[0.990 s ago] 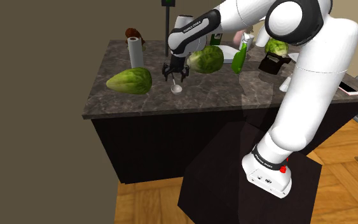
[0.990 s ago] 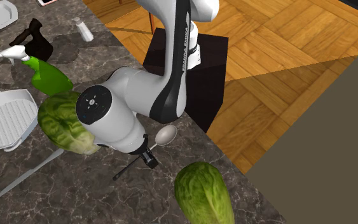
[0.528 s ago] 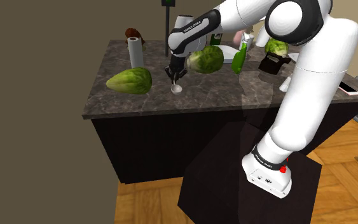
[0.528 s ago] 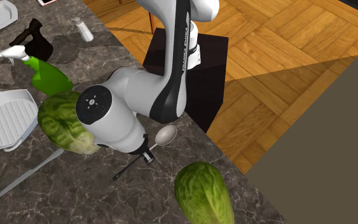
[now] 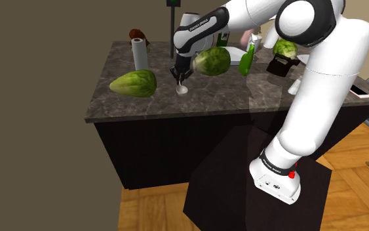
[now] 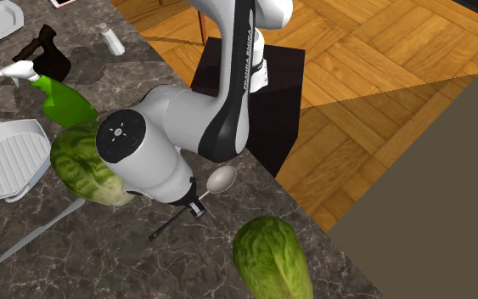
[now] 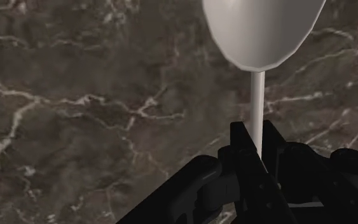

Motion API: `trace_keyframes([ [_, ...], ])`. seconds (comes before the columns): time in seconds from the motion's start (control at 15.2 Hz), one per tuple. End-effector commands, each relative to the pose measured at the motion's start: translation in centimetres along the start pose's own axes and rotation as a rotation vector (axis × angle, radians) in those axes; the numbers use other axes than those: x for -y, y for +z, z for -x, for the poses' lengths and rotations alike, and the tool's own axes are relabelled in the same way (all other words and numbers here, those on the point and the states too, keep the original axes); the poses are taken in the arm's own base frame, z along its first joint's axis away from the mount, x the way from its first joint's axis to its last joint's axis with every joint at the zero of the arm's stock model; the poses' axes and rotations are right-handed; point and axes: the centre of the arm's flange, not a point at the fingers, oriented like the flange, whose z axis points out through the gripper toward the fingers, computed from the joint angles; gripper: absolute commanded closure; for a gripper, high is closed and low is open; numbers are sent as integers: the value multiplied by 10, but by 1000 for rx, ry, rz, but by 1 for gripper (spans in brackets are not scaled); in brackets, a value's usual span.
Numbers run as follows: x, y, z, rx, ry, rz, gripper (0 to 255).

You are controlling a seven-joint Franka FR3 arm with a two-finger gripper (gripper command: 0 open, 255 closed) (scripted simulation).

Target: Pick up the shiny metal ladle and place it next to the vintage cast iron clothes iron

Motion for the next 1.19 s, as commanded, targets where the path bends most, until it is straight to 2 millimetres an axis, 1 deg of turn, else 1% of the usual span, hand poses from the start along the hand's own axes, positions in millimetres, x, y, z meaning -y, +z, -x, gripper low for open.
trace_keyframes([
  [0.0,1,-10,1,0,0,0,255],
  [1.12,12,-99,3,0,0,0,255],
])
